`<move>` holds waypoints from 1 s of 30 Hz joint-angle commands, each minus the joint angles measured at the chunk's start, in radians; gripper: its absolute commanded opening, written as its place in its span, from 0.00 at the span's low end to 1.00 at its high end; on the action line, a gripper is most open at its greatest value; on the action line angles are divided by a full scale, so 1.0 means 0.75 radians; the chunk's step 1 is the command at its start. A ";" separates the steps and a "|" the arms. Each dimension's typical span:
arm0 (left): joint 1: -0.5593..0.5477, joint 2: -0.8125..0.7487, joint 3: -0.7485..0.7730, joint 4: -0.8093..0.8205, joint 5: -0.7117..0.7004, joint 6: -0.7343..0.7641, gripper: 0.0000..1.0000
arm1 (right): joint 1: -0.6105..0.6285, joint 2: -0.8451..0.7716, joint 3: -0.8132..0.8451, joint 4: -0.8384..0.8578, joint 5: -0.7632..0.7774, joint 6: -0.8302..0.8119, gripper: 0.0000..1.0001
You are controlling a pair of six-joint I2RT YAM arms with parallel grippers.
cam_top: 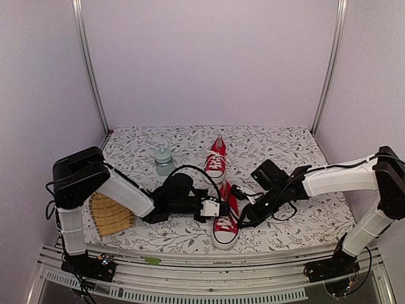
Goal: Tie the shoes
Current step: Adjust the half-tied shoelace on the shoe.
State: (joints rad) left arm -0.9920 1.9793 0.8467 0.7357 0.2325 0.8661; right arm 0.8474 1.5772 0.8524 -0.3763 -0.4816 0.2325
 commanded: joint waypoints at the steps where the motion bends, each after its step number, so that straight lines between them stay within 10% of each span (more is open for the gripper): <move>1: 0.042 -0.004 -0.031 0.005 -0.096 -0.009 0.17 | -0.013 -0.057 -0.025 -0.032 -0.018 0.023 0.01; 8: 0.047 -0.060 -0.052 -0.006 -0.066 -0.012 0.17 | -0.016 -0.078 -0.036 -0.096 -0.061 0.005 0.01; 16: 0.046 -0.185 -0.107 -0.080 0.048 -0.022 0.41 | -0.167 -0.199 0.058 -0.106 -0.190 -0.106 0.33; 23: 0.064 -0.324 -0.123 -0.362 0.125 -0.048 0.60 | -0.276 -0.033 0.193 0.019 -0.153 -0.213 0.29; 30: 0.162 -0.301 -0.093 -0.485 0.070 -0.080 0.59 | -0.275 0.214 0.318 0.108 -0.263 -0.337 0.27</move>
State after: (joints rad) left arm -0.9180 1.7306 0.7689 0.4431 0.3187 0.8295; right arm 0.6403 1.6733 1.0458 -0.3428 -0.6174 0.0608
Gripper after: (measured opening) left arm 0.614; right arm 0.273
